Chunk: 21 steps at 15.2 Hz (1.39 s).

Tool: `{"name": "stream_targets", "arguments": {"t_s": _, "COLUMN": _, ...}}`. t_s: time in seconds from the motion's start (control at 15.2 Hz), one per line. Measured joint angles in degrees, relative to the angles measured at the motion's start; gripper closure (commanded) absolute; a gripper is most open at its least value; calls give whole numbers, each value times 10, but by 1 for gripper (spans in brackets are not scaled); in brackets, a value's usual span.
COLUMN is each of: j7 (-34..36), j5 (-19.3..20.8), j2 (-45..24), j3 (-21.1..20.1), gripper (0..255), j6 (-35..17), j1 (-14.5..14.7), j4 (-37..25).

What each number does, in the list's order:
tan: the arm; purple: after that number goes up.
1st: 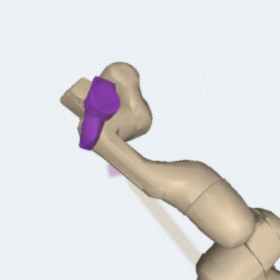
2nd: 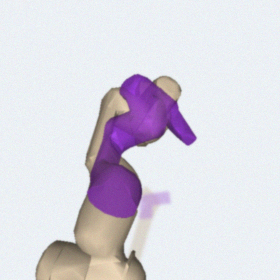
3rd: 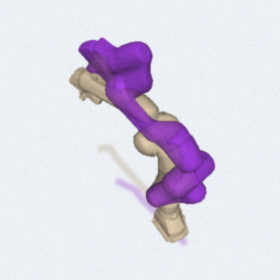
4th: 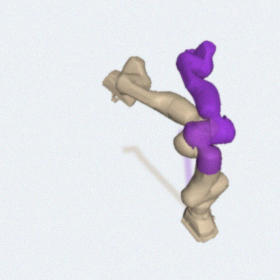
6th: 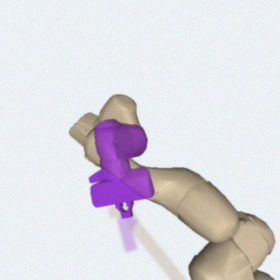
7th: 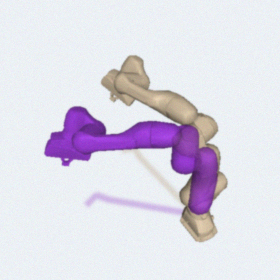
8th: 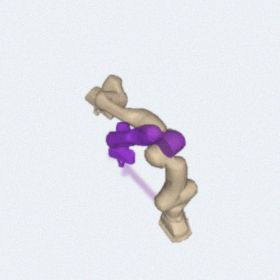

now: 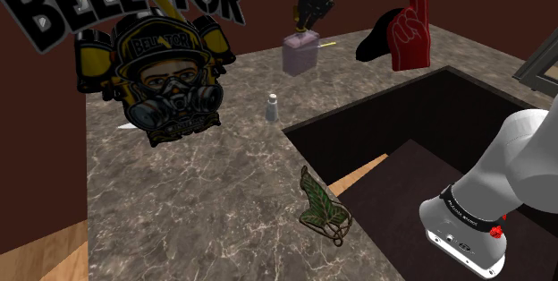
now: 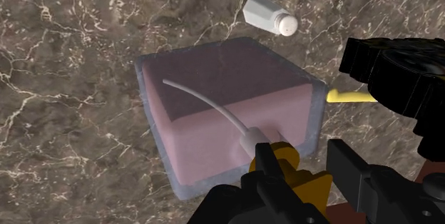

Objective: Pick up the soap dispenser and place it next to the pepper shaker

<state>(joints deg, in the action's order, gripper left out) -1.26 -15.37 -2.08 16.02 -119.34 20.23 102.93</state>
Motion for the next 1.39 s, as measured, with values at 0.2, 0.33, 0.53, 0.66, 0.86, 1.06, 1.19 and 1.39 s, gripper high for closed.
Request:
{"name": "stream_targets", "arguments": {"t_s": 0.2, "j7": -5, "j5": -3, "j2": -1, "j3": -1, "gripper": 255, "j6": -22, "j1": 1, "j4": 21}}
{"name": "stream_targets", "arguments": {"t_s": 0.33, "j7": -10, "j5": -6, "j2": -1, "j3": -1, "gripper": 255, "j6": -37, "j1": 1, "j4": 37}}
{"name": "stream_targets", "arguments": {"t_s": 0.53, "j7": -17, "j5": -11, "j2": -4, "j3": -2, "gripper": 255, "j6": -58, "j1": 1, "j4": 57}}
{"name": "stream_targets", "arguments": {"t_s": 0.66, "j7": -21, "j5": -15, "j2": -10, "j3": -2, "gripper": 255, "j6": -72, "j1": 1, "j4": 64}}
{"name": "stream_targets", "arguments": {"t_s": 0.86, "j7": -29, "j5": -21, "j2": -15, "j3": -3, "gripper": 255, "j6": -91, "j1": 1, "j4": 80}}
{"name": "stream_targets", "arguments": {"t_s": 1.06, "j7": -39, "j5": -30, "j2": -24, "j3": -3, "gripper": 255, "j6": -112, "j1": 1, "j4": 93}}
{"name": "stream_targets", "arguments": {"t_s": 1.19, "j7": -44, "j5": -35, "j2": -28, "j3": -4, "gripper": 255, "j6": -125, "j1": 1, "j4": 103}}
{"name": "stream_targets", "arguments": {"t_s": 1.39, "j7": -54, "j5": -43, "j2": -34, "j3": -5, "gripper": 255, "j6": -145, "j1": 1, "j4": 118}}
